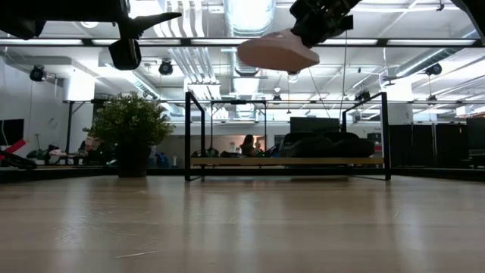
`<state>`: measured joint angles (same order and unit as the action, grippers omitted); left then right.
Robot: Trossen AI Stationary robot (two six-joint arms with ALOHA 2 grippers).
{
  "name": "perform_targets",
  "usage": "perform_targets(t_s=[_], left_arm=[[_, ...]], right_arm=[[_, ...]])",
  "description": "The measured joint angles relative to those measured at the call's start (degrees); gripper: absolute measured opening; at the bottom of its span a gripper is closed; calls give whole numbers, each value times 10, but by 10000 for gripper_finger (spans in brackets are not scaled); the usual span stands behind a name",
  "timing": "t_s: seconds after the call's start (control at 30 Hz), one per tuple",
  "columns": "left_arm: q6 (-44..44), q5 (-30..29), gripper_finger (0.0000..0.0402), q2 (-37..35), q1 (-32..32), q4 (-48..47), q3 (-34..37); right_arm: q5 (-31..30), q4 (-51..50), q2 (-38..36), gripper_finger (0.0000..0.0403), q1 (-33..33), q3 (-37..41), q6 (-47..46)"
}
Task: Pick and place slides into the shelf
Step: Put the top pink slipper on the shelf
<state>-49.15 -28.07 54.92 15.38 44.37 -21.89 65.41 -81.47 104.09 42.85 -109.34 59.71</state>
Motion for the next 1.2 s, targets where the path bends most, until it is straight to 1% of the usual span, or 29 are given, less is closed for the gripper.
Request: perform_targets(t_s=[0.1, 0.13, 0.27, 0.4, 0.7, 0.8, 0.87, 0.97, 1.1, 1.2], left_arm=[[0, -17, 125, 1, 0, 8, 0], [0, -32, 125, 1, 0, 14, 0], [3, -89, 125, 6, 0, 20, -2], [4, -101, 125, 15, 0, 20, -2], [5, -80, 125, 38, 0, 20, -4], [5, -49, 127, 41, -1, 29, -4], [5, -25, 138, 46, 0, 52, -4], [27, 1, 171, 52, 0, 82, -4], [31, 6, 212, 52, -1, 86, -5], [31, 7, 226, 53, -1, 87, -4]], right_arm=[[2, -40, -1, 8, -7, -18, 13], [3, -46, -2, 8, -10, -21, 13], [3, -48, -7, 8, -25, -38, 5], [5, -24, -7, 8, -40, -47, -24], [5, 17, -7, 8, -52, -56, -91], [5, 39, -7, 8, -52, -58, -122], [5, 58, -7, 8, -53, -58, -148], [5, 69, -7, 8, -55, -59, -180], [7, 68, -7, 8, -70, -66, -199], [8, 50, -9, 8, -83, -68, -207]])
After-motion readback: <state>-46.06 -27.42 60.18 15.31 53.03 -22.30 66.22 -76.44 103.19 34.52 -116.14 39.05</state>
